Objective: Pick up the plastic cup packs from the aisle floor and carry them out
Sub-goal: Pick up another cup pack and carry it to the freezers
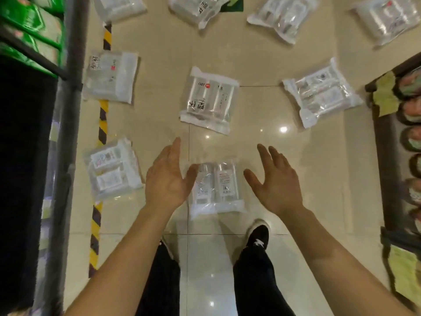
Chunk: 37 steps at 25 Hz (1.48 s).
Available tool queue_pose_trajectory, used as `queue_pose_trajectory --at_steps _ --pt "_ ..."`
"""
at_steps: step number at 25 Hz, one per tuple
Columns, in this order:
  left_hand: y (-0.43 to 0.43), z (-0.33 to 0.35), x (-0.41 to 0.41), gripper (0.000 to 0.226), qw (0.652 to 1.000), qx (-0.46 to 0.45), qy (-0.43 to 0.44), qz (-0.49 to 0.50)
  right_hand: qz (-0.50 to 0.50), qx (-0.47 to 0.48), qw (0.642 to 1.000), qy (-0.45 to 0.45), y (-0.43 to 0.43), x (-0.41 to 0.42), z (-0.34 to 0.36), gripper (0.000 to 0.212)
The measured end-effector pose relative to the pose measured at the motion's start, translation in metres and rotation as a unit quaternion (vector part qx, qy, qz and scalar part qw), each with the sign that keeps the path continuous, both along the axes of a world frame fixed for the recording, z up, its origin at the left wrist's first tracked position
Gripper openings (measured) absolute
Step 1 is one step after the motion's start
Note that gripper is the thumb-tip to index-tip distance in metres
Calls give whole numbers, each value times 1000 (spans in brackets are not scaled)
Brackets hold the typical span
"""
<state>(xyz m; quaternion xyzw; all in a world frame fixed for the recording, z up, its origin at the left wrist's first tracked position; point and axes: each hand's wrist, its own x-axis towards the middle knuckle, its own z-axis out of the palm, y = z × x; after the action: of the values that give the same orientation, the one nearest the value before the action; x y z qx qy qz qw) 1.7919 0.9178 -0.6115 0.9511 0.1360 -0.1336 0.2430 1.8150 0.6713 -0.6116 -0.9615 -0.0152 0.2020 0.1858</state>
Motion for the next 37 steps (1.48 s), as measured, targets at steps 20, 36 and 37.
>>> queue_pose_trajectory --at_steps 20,36,37 --pt "-7 -445 -83 72 979 -132 60 143 -140 100 975 142 11 -57 -450 81" --pt "57 19 116 69 947 -88 -286 116 -102 208 953 -193 64 135 33 80" --pt "59 66 129 68 940 -90 -309 114 -98 211 948 -218 67 147 82 80"
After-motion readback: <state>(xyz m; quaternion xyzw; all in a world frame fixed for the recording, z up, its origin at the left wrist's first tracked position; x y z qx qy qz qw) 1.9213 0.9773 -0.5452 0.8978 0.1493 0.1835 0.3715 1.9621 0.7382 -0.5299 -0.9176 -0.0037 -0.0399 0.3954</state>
